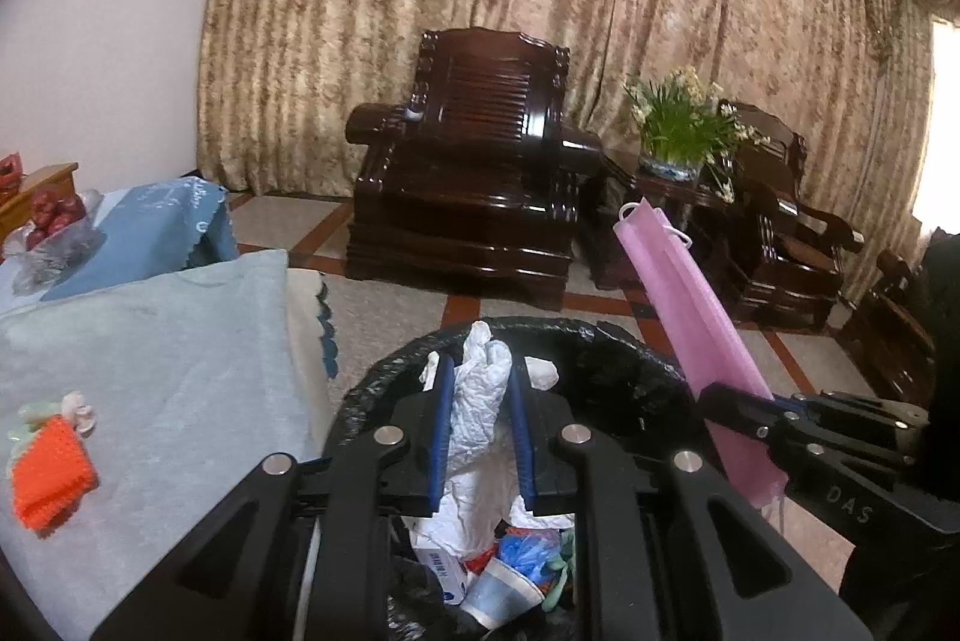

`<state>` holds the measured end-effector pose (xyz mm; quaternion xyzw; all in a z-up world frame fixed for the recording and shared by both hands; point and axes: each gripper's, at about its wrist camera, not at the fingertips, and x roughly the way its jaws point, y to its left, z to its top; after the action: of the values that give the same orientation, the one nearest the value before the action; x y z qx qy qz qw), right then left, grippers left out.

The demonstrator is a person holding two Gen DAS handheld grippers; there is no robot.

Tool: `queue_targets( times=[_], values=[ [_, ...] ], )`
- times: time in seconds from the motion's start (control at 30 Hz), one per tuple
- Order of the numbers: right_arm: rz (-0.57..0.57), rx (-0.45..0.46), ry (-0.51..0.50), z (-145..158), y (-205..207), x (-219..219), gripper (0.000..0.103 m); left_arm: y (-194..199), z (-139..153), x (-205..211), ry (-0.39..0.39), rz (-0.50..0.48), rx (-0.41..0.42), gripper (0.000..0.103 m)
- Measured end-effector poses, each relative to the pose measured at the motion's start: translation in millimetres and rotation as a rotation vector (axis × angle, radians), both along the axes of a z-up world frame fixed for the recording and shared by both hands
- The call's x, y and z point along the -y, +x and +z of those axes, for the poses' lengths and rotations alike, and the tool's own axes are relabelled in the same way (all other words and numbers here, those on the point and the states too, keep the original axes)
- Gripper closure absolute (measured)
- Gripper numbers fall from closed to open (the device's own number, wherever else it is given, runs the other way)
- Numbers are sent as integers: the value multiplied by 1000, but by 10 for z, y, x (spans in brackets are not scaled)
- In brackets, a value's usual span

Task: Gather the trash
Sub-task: 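Carry tissue and mask over the black bin and open both grippers to drop them, then move both tools back over the orange foam net and green gloves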

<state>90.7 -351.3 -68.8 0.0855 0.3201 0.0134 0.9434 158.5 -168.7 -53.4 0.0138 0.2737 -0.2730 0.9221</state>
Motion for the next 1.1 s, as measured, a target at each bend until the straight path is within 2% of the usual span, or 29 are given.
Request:
queue_targets(
  times=[0.33, 0.4, 0.47, 0.53, 0.6, 0.63, 0.7, 0.73, 0.8, 0.87, 0.93, 1.1],
  values=[
    [-34, -62, 3, -262, 101, 133, 101, 134, -256, 238, 56, -28, -39, 85],
    [-40, -73, 3, -303, 120, 135, 98, 150, -285, 247, 60, -29, -45, 85],
    [-46, -83, 4, -335, 144, 155, 98, 166, -309, 251, 63, -30, -50, 83],
    [-51, -88, 3, -350, 145, 153, 93, 191, -307, 265, 58, -30, -58, 77],
    [-65, -93, -3, -359, 145, 156, 75, 187, -311, 244, 52, -26, -62, 59],
    [-71, -93, -4, -361, 138, 161, 70, 188, -307, 227, 49, -22, -62, 53],
    [-89, -86, -14, -358, 117, 175, 49, 184, -301, 194, 45, -16, -62, 50],
    [-97, -84, -20, -354, 104, 179, 44, 195, -295, 175, 44, -14, -65, 45],
    [-120, -73, -30, -341, 73, 183, 23, 197, -269, 110, 38, 1, -59, 36],
    [-126, -42, -22, -301, 28, 177, 11, 193, -230, 38, 32, 10, -49, 28],
    [-121, -17, -12, -266, -8, 174, 10, 182, -199, -35, 32, 21, -42, 21],
    [-99, 14, 1, -160, -44, 76, 9, 154, -91, -312, 19, 65, -29, 15]
  ],
)
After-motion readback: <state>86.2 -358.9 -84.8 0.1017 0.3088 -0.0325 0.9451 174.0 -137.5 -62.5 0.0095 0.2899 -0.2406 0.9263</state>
